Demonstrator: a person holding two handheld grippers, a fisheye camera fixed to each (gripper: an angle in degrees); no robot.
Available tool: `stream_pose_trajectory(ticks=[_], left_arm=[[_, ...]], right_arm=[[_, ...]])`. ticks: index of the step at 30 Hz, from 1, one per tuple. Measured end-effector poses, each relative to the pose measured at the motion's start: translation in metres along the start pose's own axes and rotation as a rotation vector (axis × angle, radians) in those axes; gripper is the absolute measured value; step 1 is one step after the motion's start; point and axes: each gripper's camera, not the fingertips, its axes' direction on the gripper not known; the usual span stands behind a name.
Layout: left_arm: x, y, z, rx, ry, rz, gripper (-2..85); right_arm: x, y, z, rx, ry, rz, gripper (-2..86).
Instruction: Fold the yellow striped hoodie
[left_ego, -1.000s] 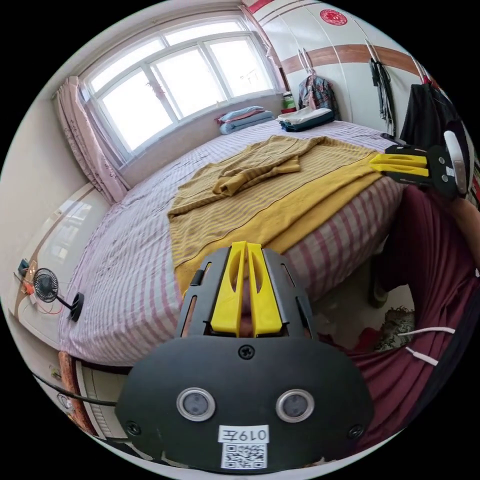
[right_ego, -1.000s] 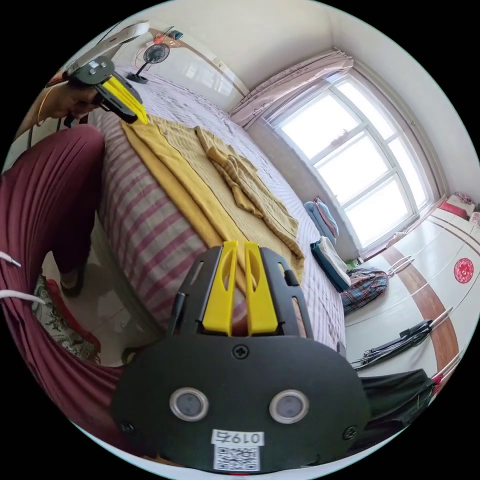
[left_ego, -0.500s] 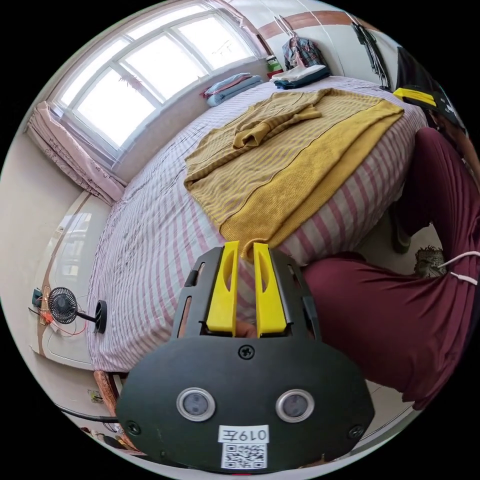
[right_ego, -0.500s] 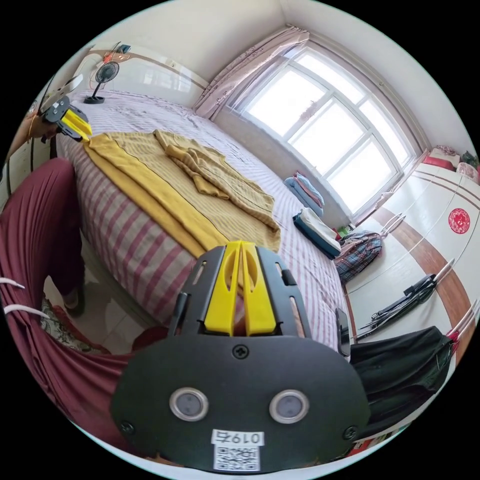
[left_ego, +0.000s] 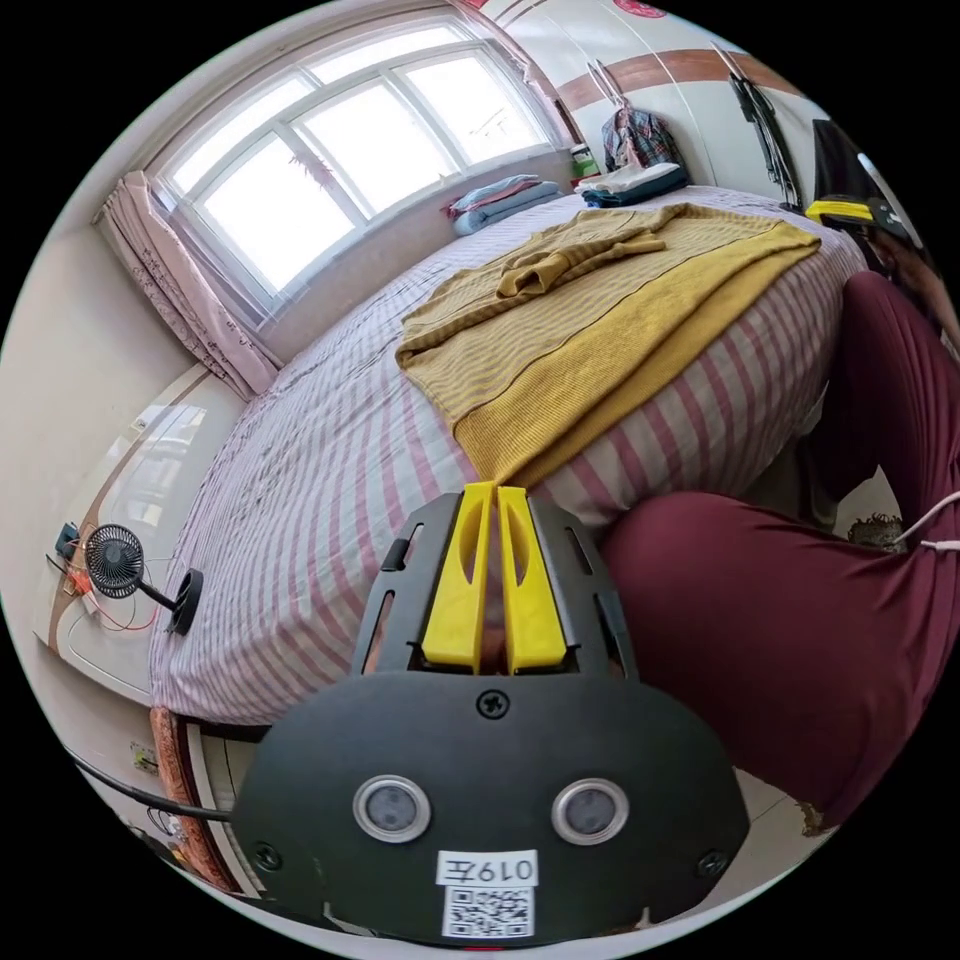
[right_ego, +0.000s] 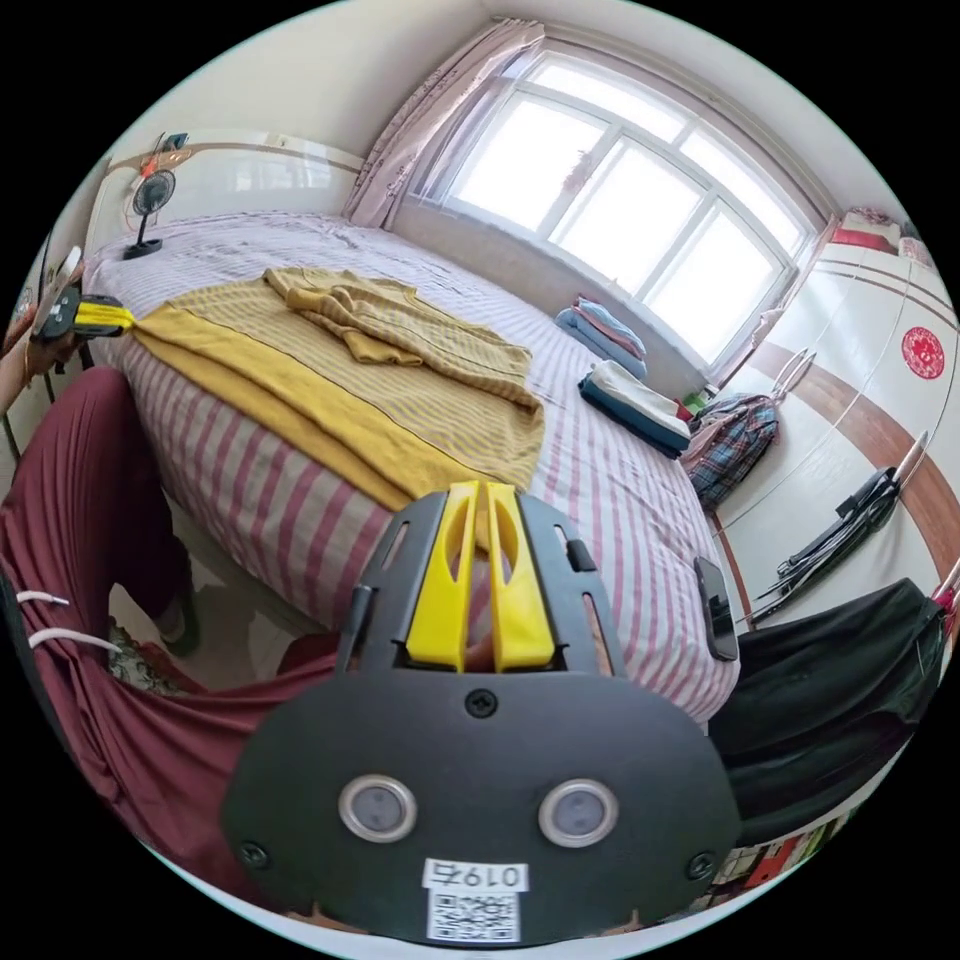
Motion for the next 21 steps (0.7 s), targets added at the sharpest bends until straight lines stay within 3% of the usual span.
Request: stream_pose_trajectory(ticks=[8, 13, 21], left_arm=[[-0.016, 0.013, 0.009, 0.02, 0.026, -0.081, 0.4], [-0.032, 0.016, 0.011, 0.019, 0.05, -0.122, 0.5], [-0.058, 0.019, 0.011, 0.017, 0.069, -0.163, 0.7]], right_arm=[[0.029, 0.034, 0.04, -0.075, -0.059, 0.077, 6.9], [0.018, 0.044, 0.072, -0.116, -0.036, 0.002, 6.8], [0.025, 0.052, 0.121, -0.167, -0.092, 0.02, -0.3]])
